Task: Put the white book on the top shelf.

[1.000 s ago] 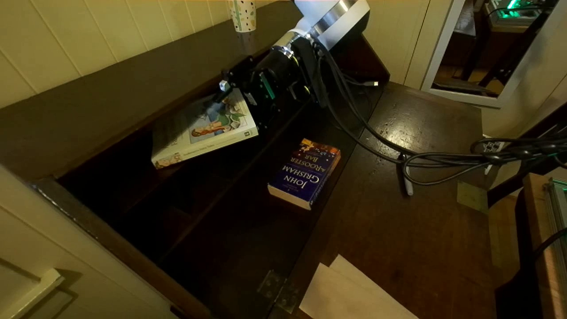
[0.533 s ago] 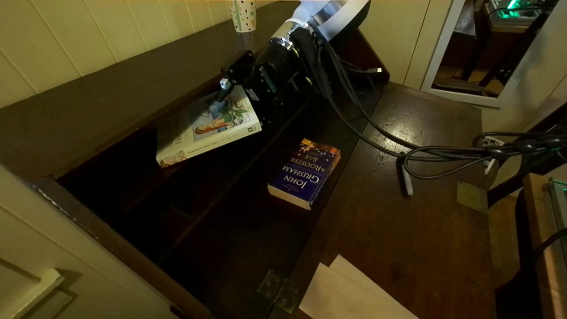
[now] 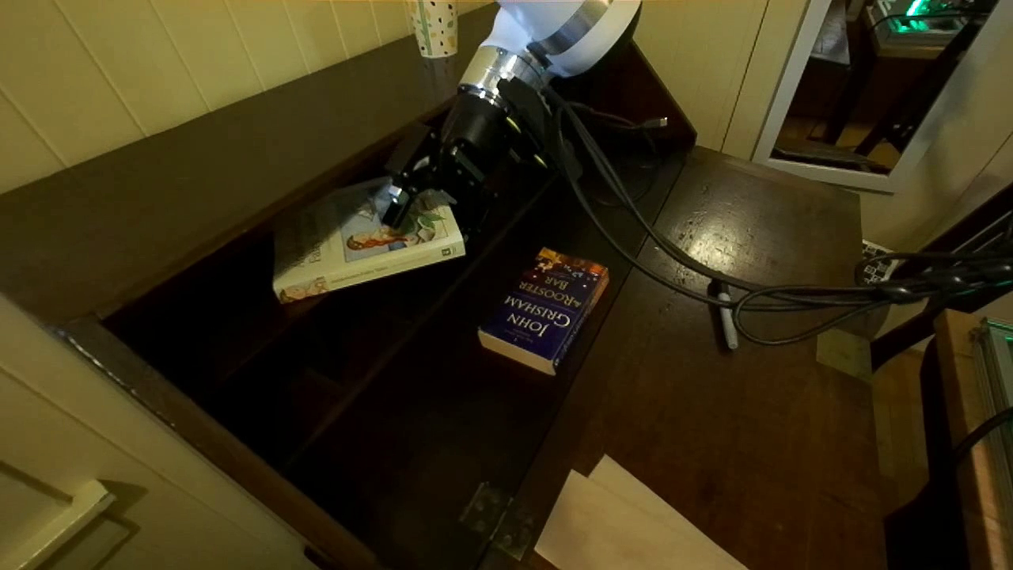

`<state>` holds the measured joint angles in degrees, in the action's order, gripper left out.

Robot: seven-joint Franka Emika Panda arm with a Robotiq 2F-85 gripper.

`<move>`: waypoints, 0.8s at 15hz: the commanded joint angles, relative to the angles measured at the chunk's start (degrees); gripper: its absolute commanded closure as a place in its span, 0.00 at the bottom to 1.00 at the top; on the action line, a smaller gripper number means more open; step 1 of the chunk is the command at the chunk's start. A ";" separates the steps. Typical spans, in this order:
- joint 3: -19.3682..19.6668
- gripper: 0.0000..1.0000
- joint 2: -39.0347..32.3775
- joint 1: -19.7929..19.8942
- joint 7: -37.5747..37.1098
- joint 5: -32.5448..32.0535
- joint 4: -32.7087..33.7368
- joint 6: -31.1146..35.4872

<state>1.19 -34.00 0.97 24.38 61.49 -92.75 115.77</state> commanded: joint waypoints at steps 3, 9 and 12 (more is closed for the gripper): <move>-2.39 0.00 0.40 -0.46 1.44 -4.49 0.46 5.40; -3.78 0.00 2.29 -0.49 3.75 -7.86 -2.21 7.40; -4.96 0.00 4.36 0.02 5.10 -7.20 -4.34 7.13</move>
<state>-2.03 -33.23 0.36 27.53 55.44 -94.74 121.81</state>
